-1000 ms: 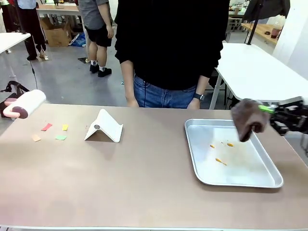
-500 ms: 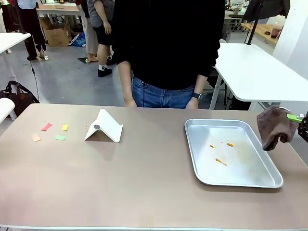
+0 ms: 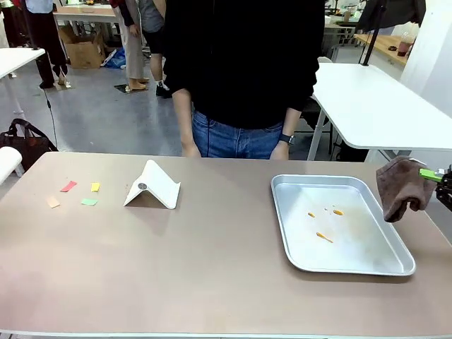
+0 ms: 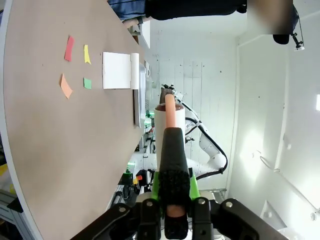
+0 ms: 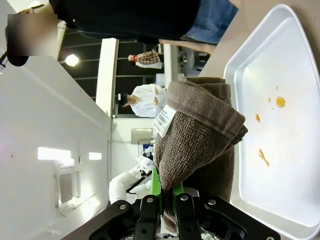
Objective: Clean the surface of the table.
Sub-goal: Hold the Lint Roller with your left hand and the towel with your right hand, then if a person points to the right, clean the right side of the table with your right hand, and if they point to the left, clean the left side with your left hand.
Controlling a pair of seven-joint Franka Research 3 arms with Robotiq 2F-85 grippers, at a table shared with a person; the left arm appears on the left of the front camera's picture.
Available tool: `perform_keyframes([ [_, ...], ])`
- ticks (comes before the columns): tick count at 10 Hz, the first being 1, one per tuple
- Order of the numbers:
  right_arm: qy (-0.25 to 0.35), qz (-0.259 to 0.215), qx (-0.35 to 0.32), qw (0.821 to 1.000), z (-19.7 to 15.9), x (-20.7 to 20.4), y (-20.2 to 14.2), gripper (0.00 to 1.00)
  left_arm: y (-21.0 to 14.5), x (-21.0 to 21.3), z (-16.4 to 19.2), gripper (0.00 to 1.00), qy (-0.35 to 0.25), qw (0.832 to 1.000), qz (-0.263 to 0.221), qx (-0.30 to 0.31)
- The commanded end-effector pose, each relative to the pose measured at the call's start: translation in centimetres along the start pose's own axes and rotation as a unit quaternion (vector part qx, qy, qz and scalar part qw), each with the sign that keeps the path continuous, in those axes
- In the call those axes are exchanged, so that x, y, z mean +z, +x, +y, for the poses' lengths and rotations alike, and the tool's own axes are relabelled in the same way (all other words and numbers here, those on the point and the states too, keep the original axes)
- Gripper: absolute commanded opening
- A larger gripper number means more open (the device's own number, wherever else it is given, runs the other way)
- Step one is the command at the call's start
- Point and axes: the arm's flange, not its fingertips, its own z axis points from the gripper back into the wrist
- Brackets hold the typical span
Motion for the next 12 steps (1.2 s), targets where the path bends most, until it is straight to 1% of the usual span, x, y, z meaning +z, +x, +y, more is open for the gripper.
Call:
perform_keyframes([
  [1, 0.003, 0.005, -0.010, 1.000, 0.41, 0.03, -0.02, 0.00, -0.13, 0.07, -0.44, 0.00, -0.007, 1.000, 0.001, -0.008],
  [12, 0.003, 0.005, -0.010, 1.000, 0.41, 0.03, -0.02, 0.00, -0.13, 0.07, -0.44, 0.00, -0.007, 1.000, 0.001, -0.008],
])
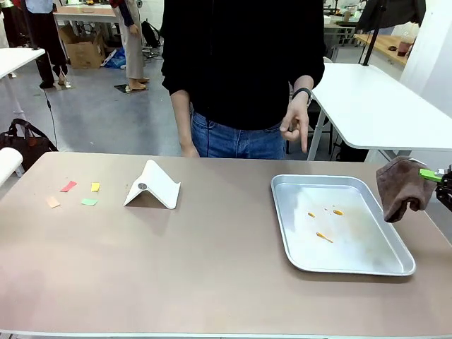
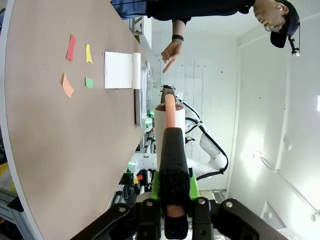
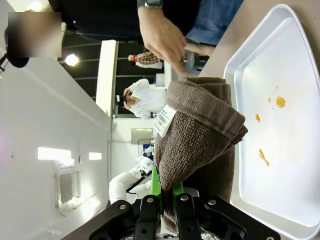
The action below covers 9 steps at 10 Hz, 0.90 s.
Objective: Clean the surface of the table.
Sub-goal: If a person points to the right, clean the right side of the table with your right hand, and if they point to the left, clean the left side with your left hand.
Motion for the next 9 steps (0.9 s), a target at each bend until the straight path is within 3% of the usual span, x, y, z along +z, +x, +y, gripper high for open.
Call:
perform_keyframes([
  [1, 0.003, 0.005, -0.010, 1.000, 0.41, 0.03, -0.02, 0.00, -0.21, 0.15, -0.47, 0.00, -0.010, 1.000, 0.000, -0.010],
  [9, 0.003, 0.005, -0.010, 1.000, 0.41, 0.03, -0.02, 0.00, -0.21, 0.15, -0.47, 0.00, -0.010, 1.000, 0.000, -0.010],
])
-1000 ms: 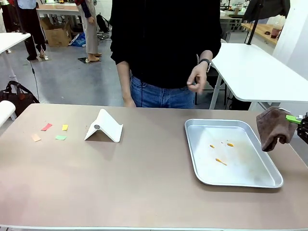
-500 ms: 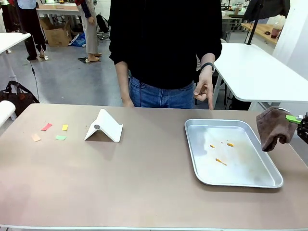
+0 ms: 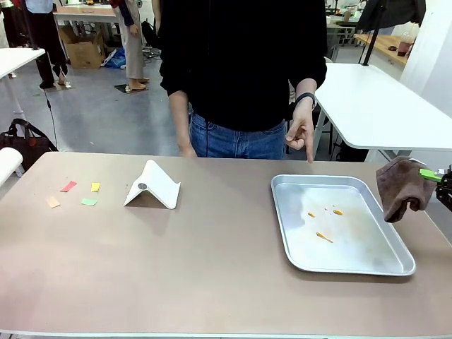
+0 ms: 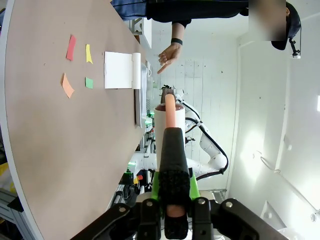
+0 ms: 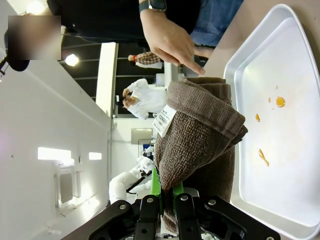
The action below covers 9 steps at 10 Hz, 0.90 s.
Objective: Clean the surface of the table.
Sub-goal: If a person points to the right, clean the right side of the table with your right hand, and if they point to the left, clean the left side with your left hand.
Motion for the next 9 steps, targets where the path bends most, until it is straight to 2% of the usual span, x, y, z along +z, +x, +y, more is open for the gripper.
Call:
perform_keyframes([
  [1, 0.000, 0.000, 0.000, 1.000, 0.0, 0.0, 0.0, 0.10, -0.2, 0.1, -0.5, 0.00, -0.010, 1.000, 0.000, -0.010],
  [4, -0.070, 0.030, 0.054, 0.996, 1.8, -2.9, 0.5, 0.10, -0.2, 0.1, -0.5, 0.00, -0.010, 1.000, 0.000, -0.010],
  [5, -0.110, 0.041, 0.069, 0.991, 2.5, -4.7, 1.0, 0.10, -0.2, 0.1, -0.5, 0.00, -0.010, 1.000, 0.000, -0.010],
  [7, -0.220, 0.057, 0.085, 0.970, 3.2, -8.5, 1.9, 0.10, -0.2, 0.1, -0.5, 0.00, -0.010, 1.000, 0.000, -0.010],
  [9, -0.336, 0.082, 0.117, 0.931, 4.2, -13.0, 2.7, 0.10, -0.2, 0.1, -0.5, 0.00, -0.010, 1.000, 0.000, -0.010],
])
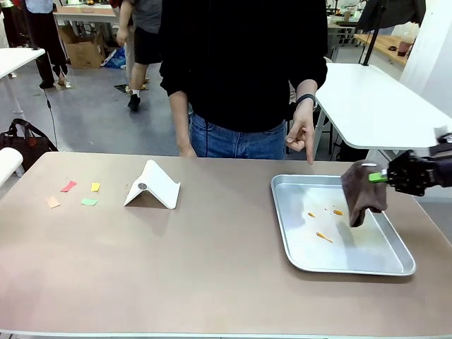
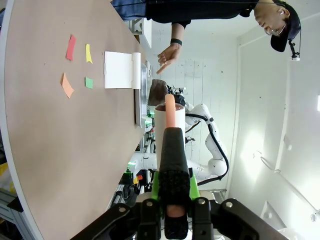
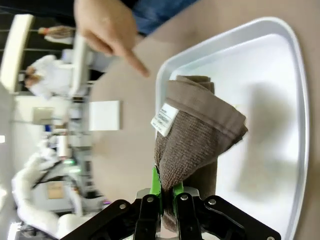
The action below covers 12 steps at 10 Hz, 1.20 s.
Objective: Clean the surface of the table.
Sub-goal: If a person points to the right, clean the right side of the table with your right hand, and if they point to the left, clean the left side with your left hand.
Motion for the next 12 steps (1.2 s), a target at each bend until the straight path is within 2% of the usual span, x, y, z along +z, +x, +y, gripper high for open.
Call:
perform_keyframes([
  [1, -0.119, 0.047, 0.024, 0.991, 2.5, -1.9, 1.5, 0.10, -0.2, 0.2, -0.5, 0.00, -0.009, 1.000, 0.000, -0.010],
  [2, -0.161, 0.079, 0.043, 0.983, 3.5, -2.6, 2.2, 0.10, -0.2, 0.2, -0.5, 0.00, -0.009, 1.000, 0.000, -0.010],
  [4, -0.262, 0.089, 0.051, 0.960, 5.0, -3.4, 3.9, 0.10, -0.2, 0.2, -0.5, 0.00, -0.009, 1.000, 0.000, -0.010],
  [6, -0.319, 0.096, 0.060, 0.941, 5.8, -2.7, 5.0, 0.10, -0.2, 0.2, -0.5, 0.00, -0.009, 1.000, 0.000, -0.010],
  [8, -0.355, 0.102, 0.057, 0.928, 5.5, -3.1, 5.6, 0.10, -0.2, 0.2, -0.5, 0.00, -0.009, 1.000, 0.000, -0.010],
  [11, -0.372, 0.114, 0.055, 0.919, 4.4, -6.5, 6.3, 0.10, -0.2, 0.2, -0.5, 0.00, -0.009, 1.000, 0.000, -0.010],
  [12, -0.361, 0.123, 0.057, 0.923, 4.1, -8.0, 6.4, 0.10, -0.2, 0.2, -0.5, 0.00, -0.009, 1.000, 0.000, -0.010],
])
